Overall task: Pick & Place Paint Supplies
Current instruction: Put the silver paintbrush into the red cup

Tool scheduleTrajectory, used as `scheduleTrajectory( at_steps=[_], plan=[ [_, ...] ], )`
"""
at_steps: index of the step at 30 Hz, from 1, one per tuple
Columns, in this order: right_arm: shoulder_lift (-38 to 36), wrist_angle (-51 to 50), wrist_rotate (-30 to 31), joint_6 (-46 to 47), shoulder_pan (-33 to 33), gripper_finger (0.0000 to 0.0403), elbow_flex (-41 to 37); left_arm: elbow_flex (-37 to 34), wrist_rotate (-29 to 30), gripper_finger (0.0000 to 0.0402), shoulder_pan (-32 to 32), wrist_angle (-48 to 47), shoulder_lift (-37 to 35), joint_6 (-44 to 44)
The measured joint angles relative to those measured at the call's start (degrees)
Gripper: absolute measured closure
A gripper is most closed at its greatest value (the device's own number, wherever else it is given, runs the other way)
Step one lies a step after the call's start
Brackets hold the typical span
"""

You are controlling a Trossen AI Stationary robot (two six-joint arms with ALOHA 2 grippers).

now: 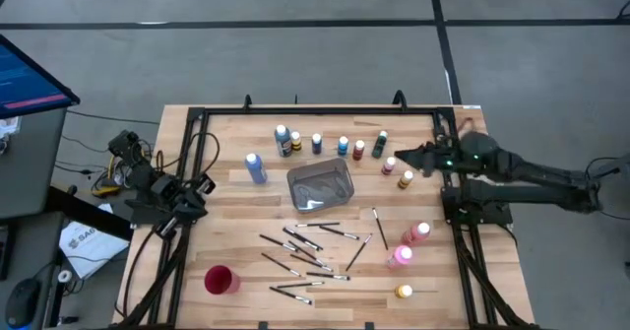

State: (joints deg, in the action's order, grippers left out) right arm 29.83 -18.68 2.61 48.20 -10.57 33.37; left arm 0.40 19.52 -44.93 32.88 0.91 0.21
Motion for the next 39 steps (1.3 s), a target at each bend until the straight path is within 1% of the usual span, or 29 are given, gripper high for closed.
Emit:
scheduleTrajectory(
  at_steps=[5, 9, 14, 18, 21, 25, 33, 37, 39],
  plan=[
    [13.5, -18.7, -0.2, -0.1, 3.2, 0.0330, 14.2, 0.0, -1.0, 0.0399, 0.0, -0.1, 0.0, 0.0],
    [23.2, -28.8, 0.2, 0.5, 5.4, 0.0330, 22.9, 0.0, -1.0, 0.0399, 0.0, -0.2, 0.0, 0.0],
    [33.6, -39.1, 0.5, 1.1, 7.5, 0.0330, 29.3, 0.0, -1.0, 0.0399, 0.0, -0.2, 0.0, 0.0],
    [39.6, -44.5, 0.6, 4.5, 9.4, 0.0329, 30.3, 0.0, -1.0, 0.0399, 0.0, -0.3, 0.0, 0.0],
    [43.8, -47.1, 0.6, 7.1, 11.5, 0.0319, 30.3, 0.0, -1.0, 0.0399, 0.0, -0.2, 0.0, -0.1],
    [49.2, -47.9, 0.5, 8.7, 13.8, 0.0291, 30.2, 0.0, -1.0, 0.0399, 0.0, -0.2, 0.0, -0.4],
    [60.8, -44.7, 0.5, 8.9, 15.0, 0.0224, 30.3, 0.0, -0.4, 0.0399, 0.0, 0.2, 0.0, -0.4],
    [65.5, -41.6, 0.3, 7.7, 14.8, 0.0207, 30.1, 0.0, -0.4, 0.0399, 0.0, 0.3, 0.0, -0.5],
    [67.2, -38.9, -1.0, 6.9, 14.5, 0.0204, 29.8, 0.0, -0.3, 0.0399, 0.0, 0.4, 0.0, -0.5]
  ],
)
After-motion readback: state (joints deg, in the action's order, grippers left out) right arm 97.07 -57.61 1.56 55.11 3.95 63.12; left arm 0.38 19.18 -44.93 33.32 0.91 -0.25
